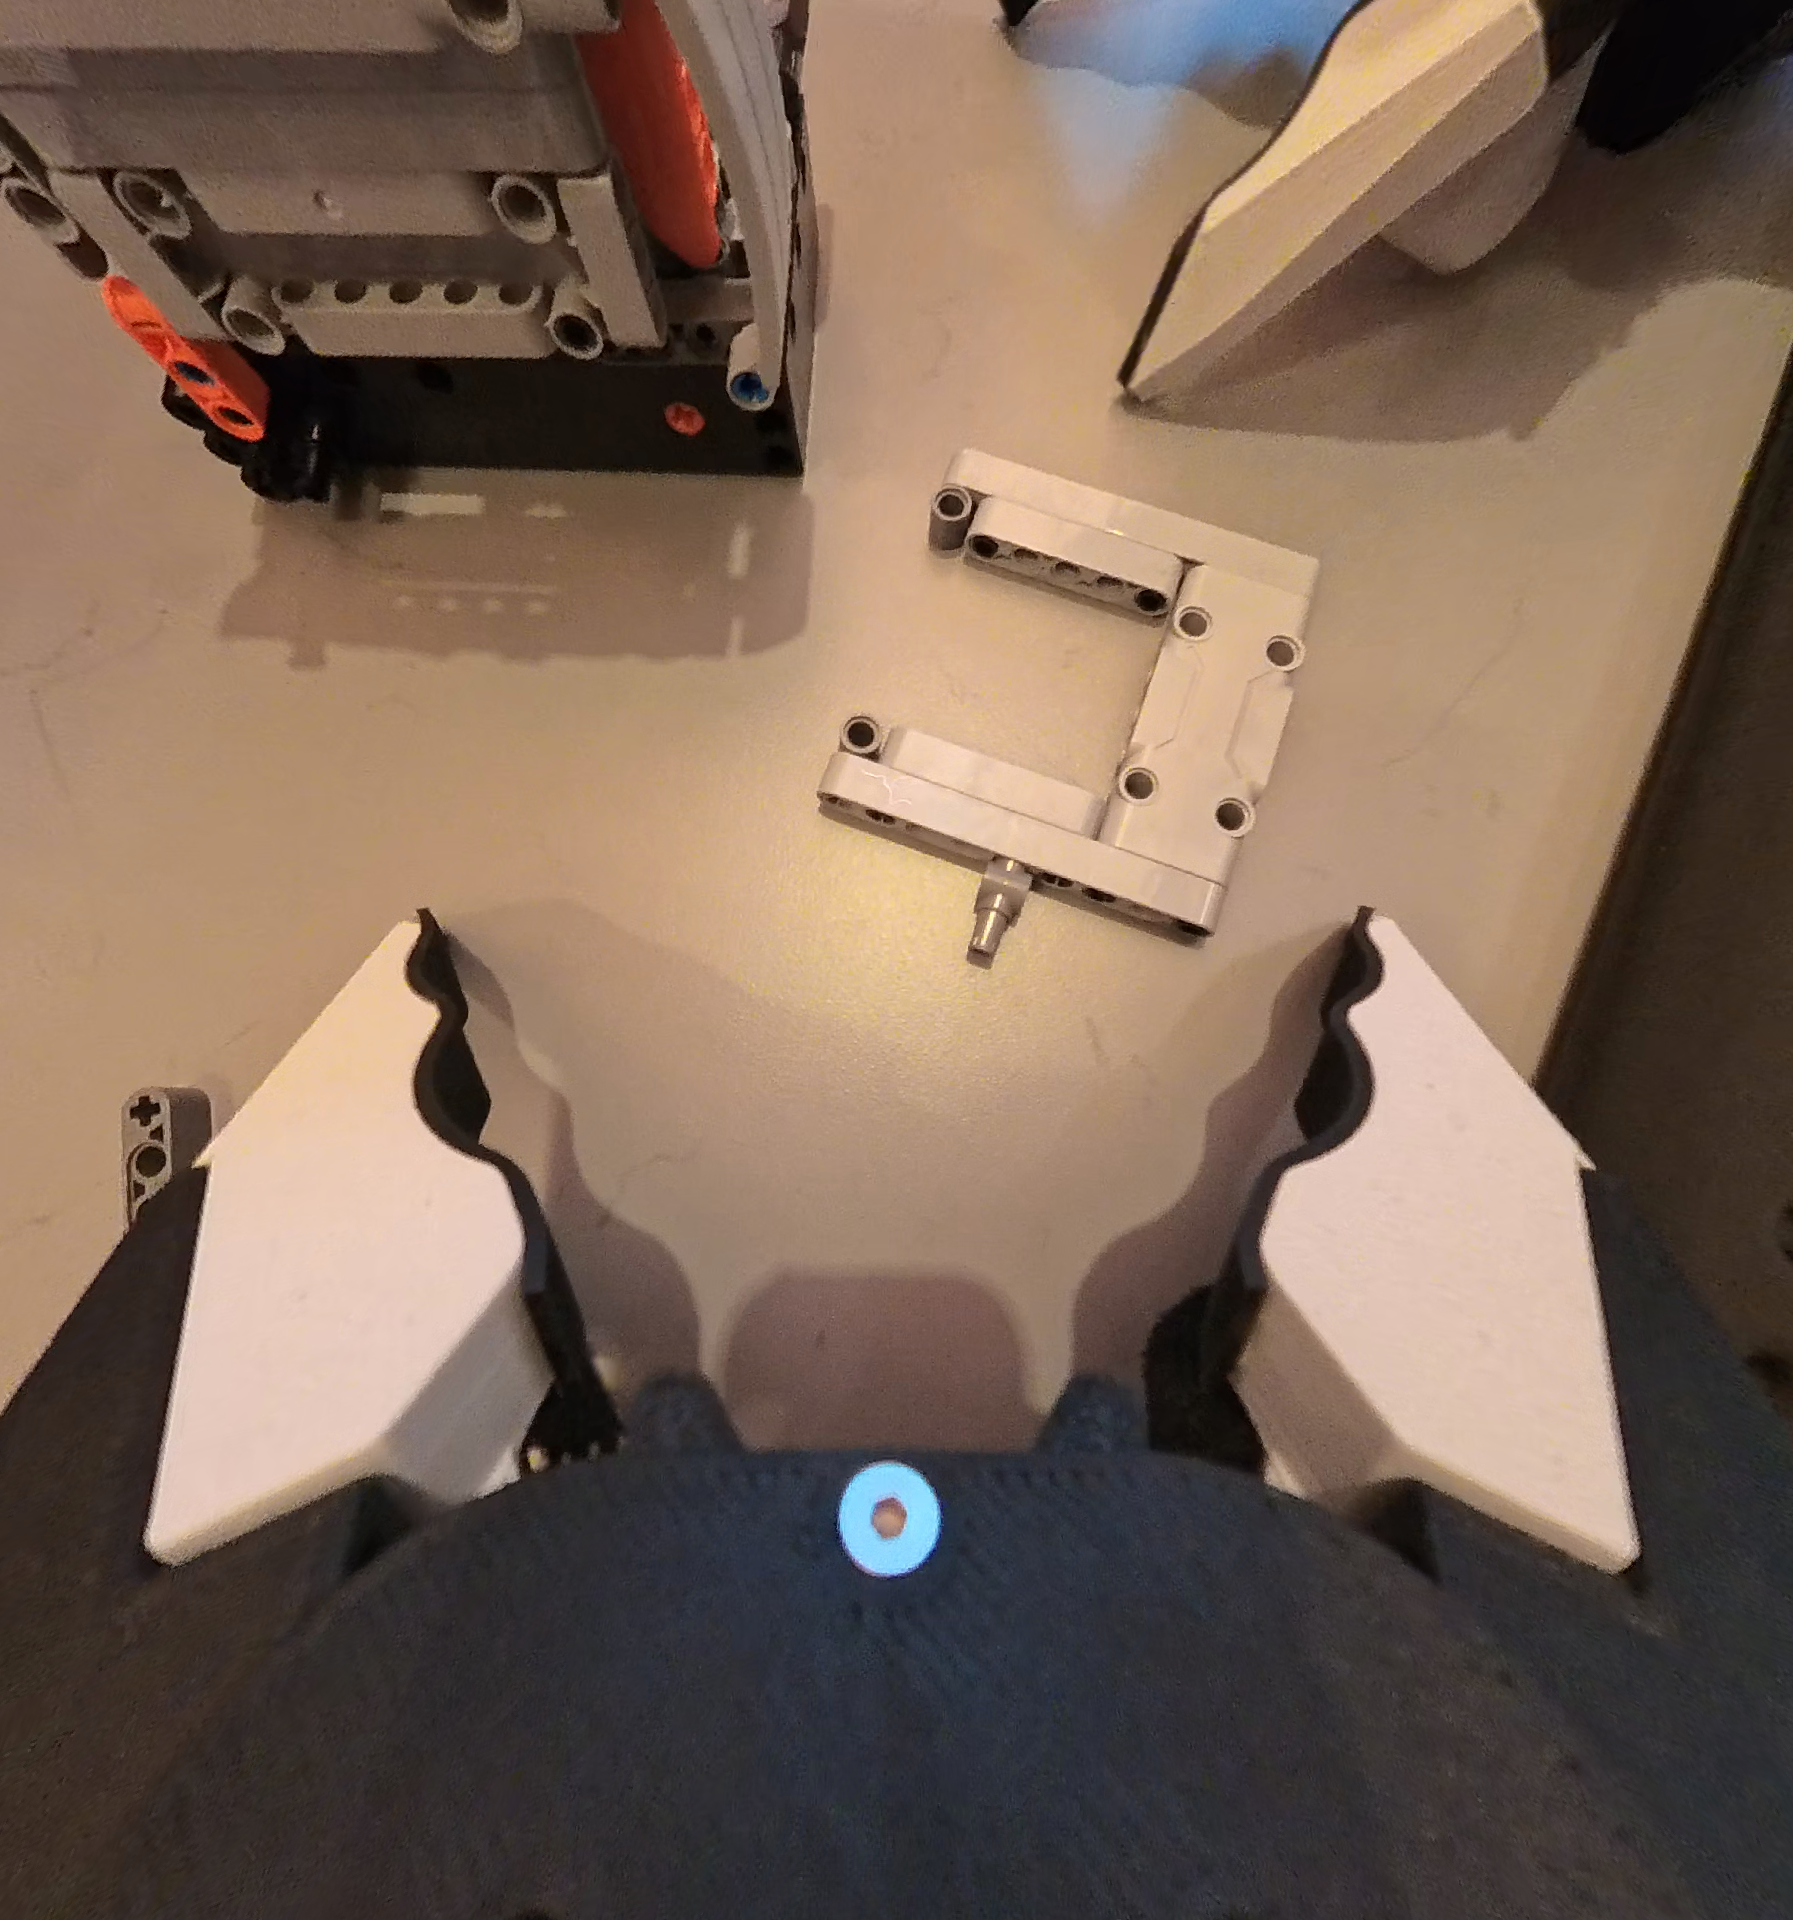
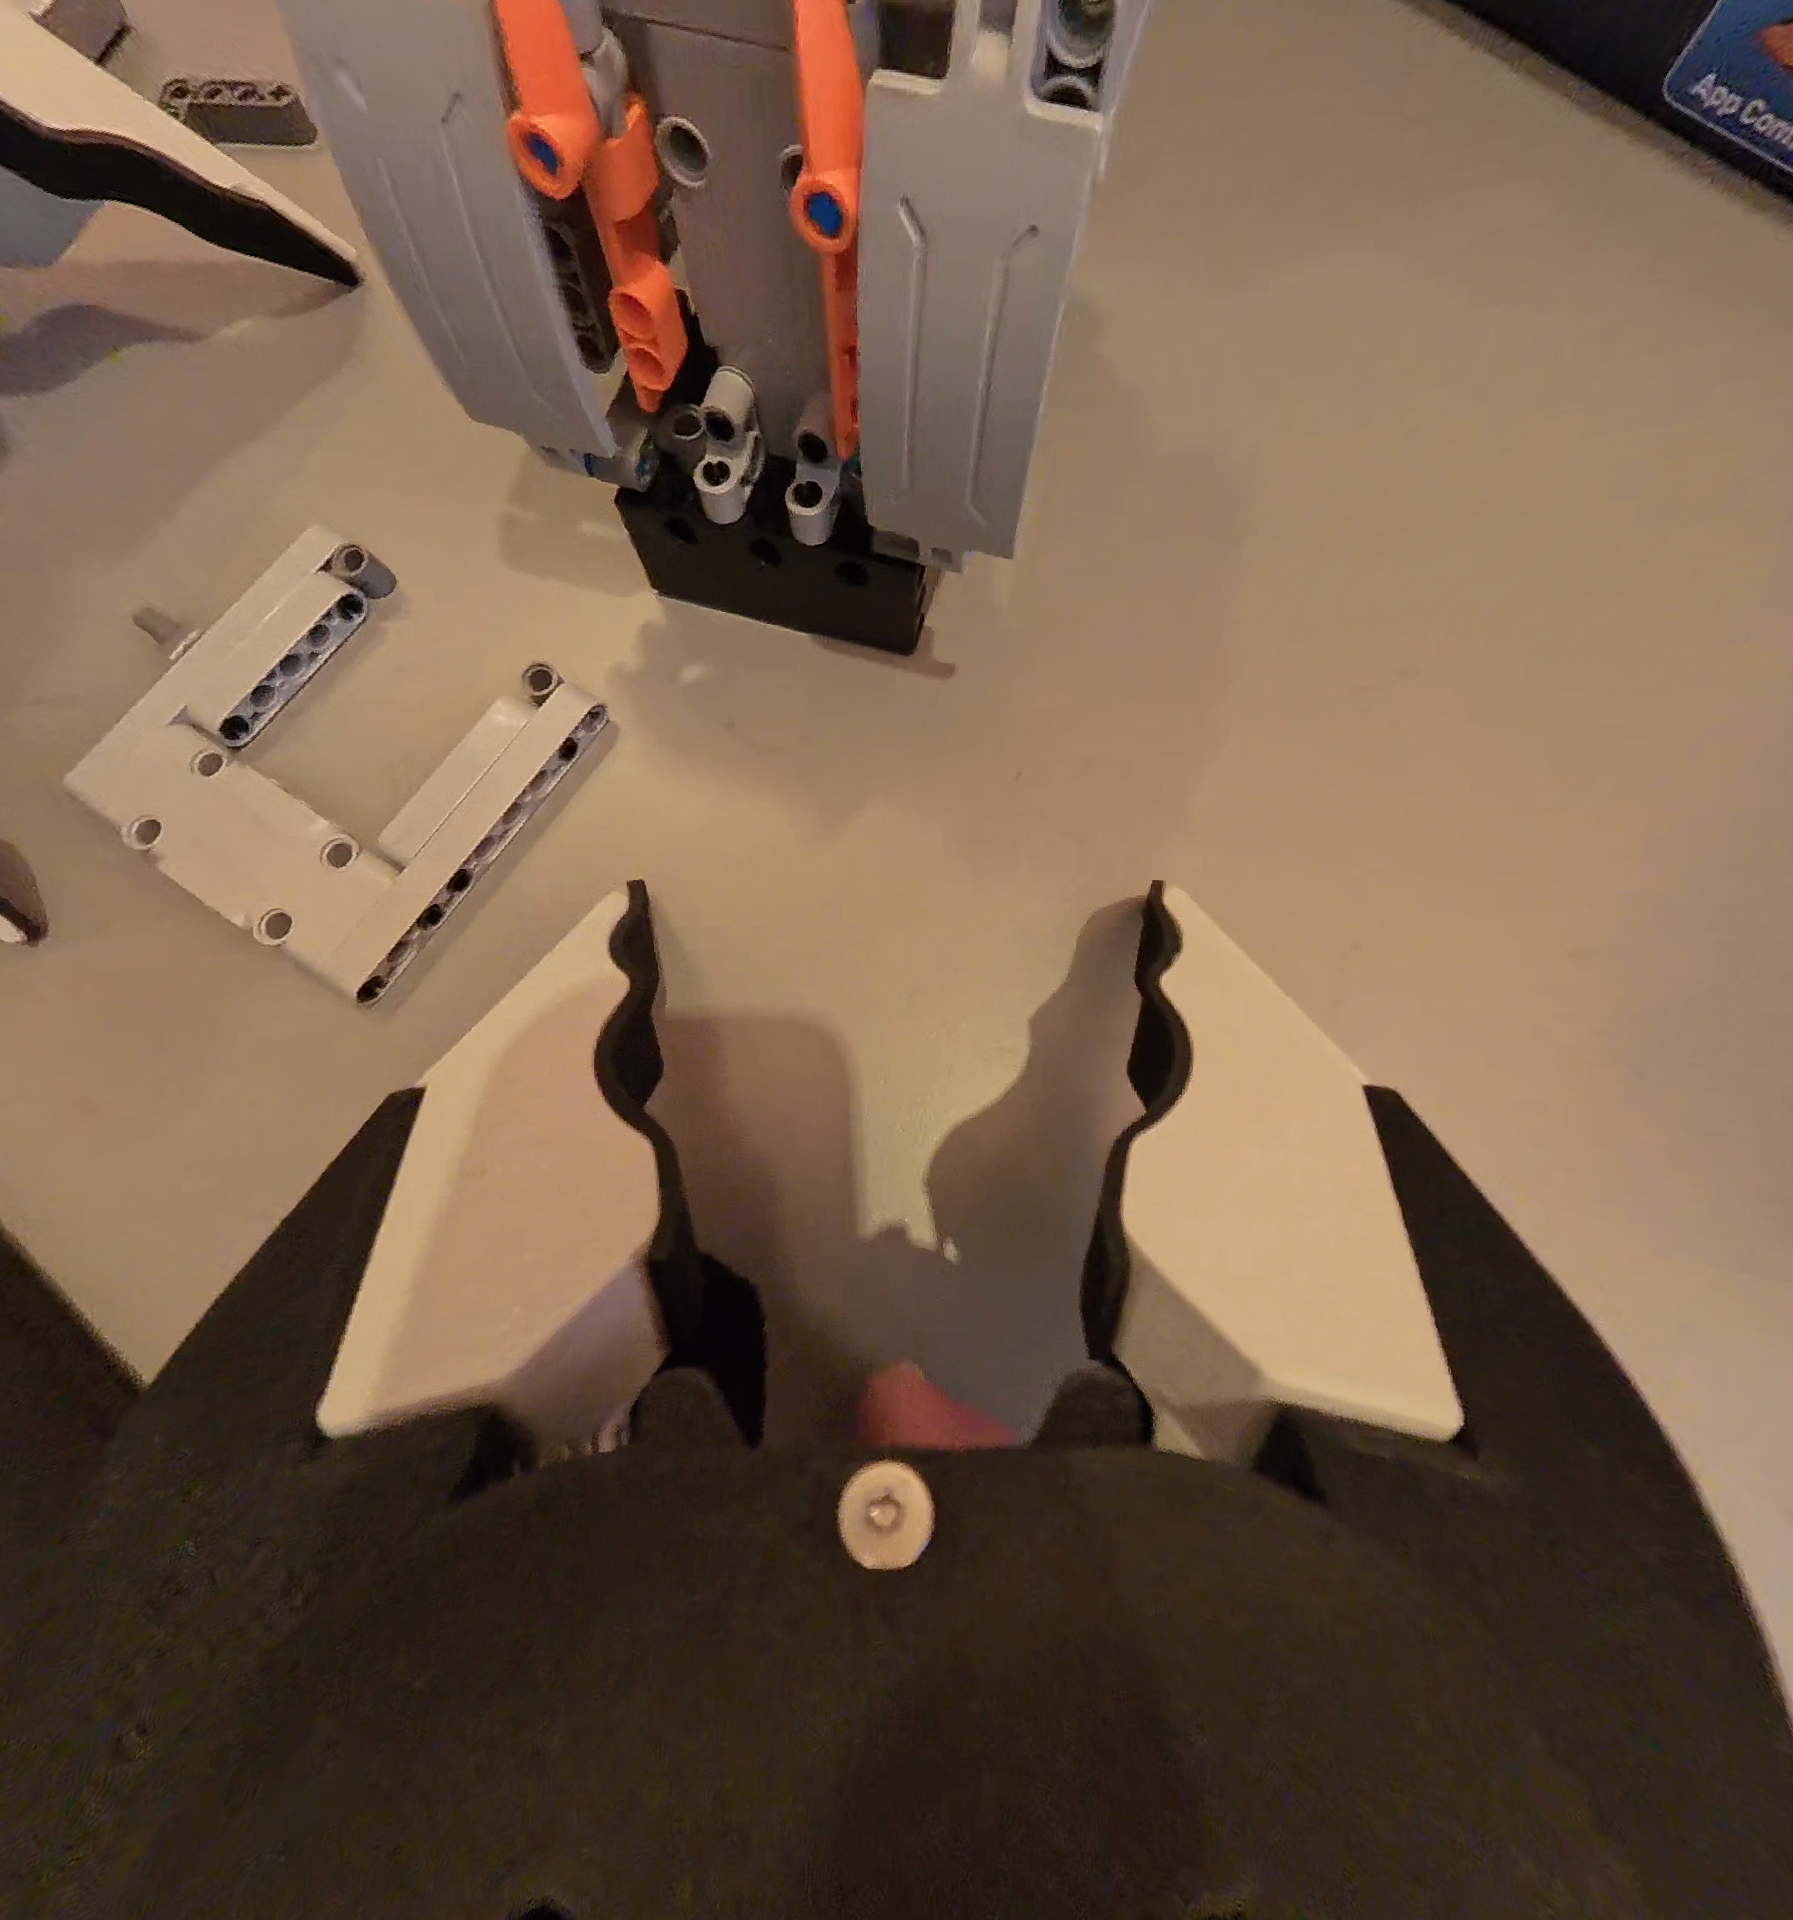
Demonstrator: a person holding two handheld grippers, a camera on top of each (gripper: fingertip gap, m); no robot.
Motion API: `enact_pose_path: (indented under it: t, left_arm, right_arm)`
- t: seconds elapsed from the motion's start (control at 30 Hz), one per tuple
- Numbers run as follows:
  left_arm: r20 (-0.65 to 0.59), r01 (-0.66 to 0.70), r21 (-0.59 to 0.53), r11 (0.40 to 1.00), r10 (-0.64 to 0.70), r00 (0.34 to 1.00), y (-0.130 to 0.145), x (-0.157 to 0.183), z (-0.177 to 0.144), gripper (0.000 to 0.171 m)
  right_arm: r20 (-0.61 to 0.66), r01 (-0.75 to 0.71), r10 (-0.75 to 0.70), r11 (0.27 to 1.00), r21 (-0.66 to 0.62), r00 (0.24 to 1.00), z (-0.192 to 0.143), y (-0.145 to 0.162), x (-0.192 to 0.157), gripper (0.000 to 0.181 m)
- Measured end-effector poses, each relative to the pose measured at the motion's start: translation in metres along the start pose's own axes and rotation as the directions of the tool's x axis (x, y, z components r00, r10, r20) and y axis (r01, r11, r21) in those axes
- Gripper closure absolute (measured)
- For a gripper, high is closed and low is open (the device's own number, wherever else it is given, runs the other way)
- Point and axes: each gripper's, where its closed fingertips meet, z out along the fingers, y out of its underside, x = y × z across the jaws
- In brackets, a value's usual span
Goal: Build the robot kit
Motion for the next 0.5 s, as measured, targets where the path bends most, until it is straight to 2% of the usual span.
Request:
enact_pose_path:
  t: [0.03,0.1,0.17,0.33,0.4,0.43,0.47,0.5]
  left_arm:
    - [-0.001,0.003,-0.002,1.0,-0.003,1.0,0.0,0.0,0.0,0.015]
    - [0.0,0.002,-0.001,1.0,-0.002,1.0,0.0,0.0,0.0,0.015]
    - [-0.001,0.002,-0.001,1.0,-0.002,1.0,0.001,0.0,0.0,0.015]
    - [-0.001,0.001,-0.001,1.0,-0.001,1.0,0.001,0.0,0.0,0.015]
    - [-0.001,0.001,0.001,1.0,-0.001,1.0,0.001,0.0,0.0,0.015]
    - [-0.001,0.001,0.001,1.0,-0.001,1.0,0.001,-0.001,0.001,0.015]
    - [-0.001,0.001,0.002,1.0,-0.001,1.0,0.001,-0.001,0.001,0.015]
    - [-0.001,0.002,0.002,1.0,-0.002,1.0,0.001,0.0,0.002,0.015]
  right_arm:
    - [0.012,0.012,-0.012,1.0,-0.001,1.0,0.0,0.001,-0.003,0.083]
    - [0.08,0.072,-0.069,0.997,-0.027,0.994,0.0,0.007,-0.016,0.049]
    - [0.098,0.096,-0.092,0.995,-0.032,0.991,0.0,0.008,-0.021,0.049]
    - [0.016,0.027,-0.027,1.0,-0.009,1.0,0.002,0.0,-0.005,0.077]
    - [-0.025,0.003,-0.002,1.0,0.012,1.0,0.001,-0.004,0.003,0.107]
    - [-0.057,-0.01,0.011,1.0,0.017,0.998,0.001,-0.004,0.009,0.111]
    - [-0.092,-0.014,0.016,1.0,0.023,0.996,0.0,-0.005,0.013,0.123]
    - [-0.134,-0.007,0.011,1.0,0.029,0.991,-0.001,-0.006,0.018,0.146]
